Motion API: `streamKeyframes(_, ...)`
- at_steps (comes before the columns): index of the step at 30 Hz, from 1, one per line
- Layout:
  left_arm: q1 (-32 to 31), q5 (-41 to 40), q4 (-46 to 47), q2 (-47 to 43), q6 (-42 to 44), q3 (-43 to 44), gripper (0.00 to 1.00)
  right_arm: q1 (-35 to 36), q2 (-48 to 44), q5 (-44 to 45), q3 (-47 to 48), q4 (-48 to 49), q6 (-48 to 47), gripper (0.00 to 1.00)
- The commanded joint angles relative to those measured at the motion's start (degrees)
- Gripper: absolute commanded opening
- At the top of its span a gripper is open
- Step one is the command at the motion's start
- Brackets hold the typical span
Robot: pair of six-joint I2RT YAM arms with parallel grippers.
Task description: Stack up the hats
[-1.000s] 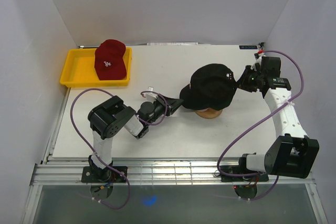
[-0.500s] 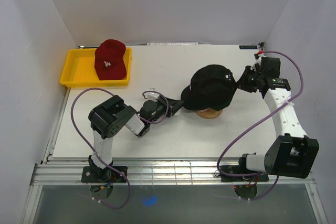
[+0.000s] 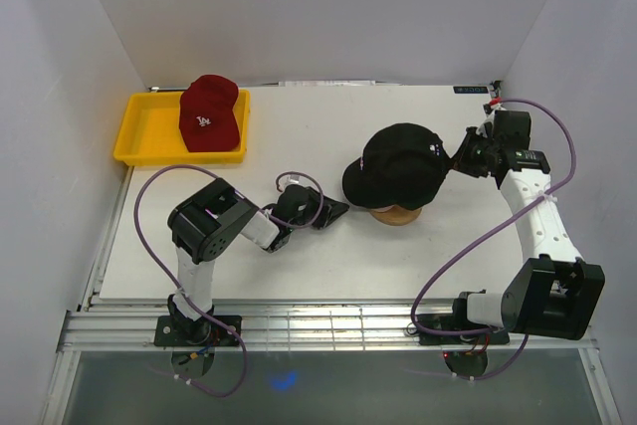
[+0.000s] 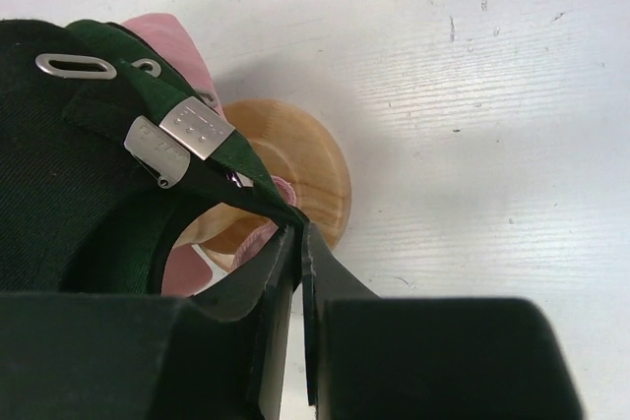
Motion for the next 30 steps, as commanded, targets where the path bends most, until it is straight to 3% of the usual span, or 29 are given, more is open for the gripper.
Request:
streamKeyframes(1,0.67,0.34,-4.17,-2.44,1.67,1.51,0.00,-0.36,-0.89,4.24,-1.19,-0.29,-0.68,0.11)
streamKeyframes(11,1.63,0.87,-6.63,-4.55,3.26,1.08,0.00,-0.36,-1.51,4.24,-2.16,1.21,-0.33,0.11)
streamKeyframes(20,3.74,0.96,-16.10,-14.47,10.72,-1.47,0.00,-0.36,-0.80,2.48,-5.15,4.46,1.87,0.11)
streamKeyframes(23,4.01,0.96,-21.72,-19.57,15.99,-0.07,0.13,-0.36,-1.16,2.40,-4.01,4.64,2.48,0.15)
streamKeyframes(24,4.01,0.61,-23.14,-20.89,17.22,0.45,0.22,-0.36,-0.90,2.22,-3.14,4.29,2.66,0.16)
streamKeyframes(30,3.66,-1.41,-34.58,-26.97,24.44,7.04,0.41,-0.28,-0.19,1.43,-1.46,4.20,3.19,0.17)
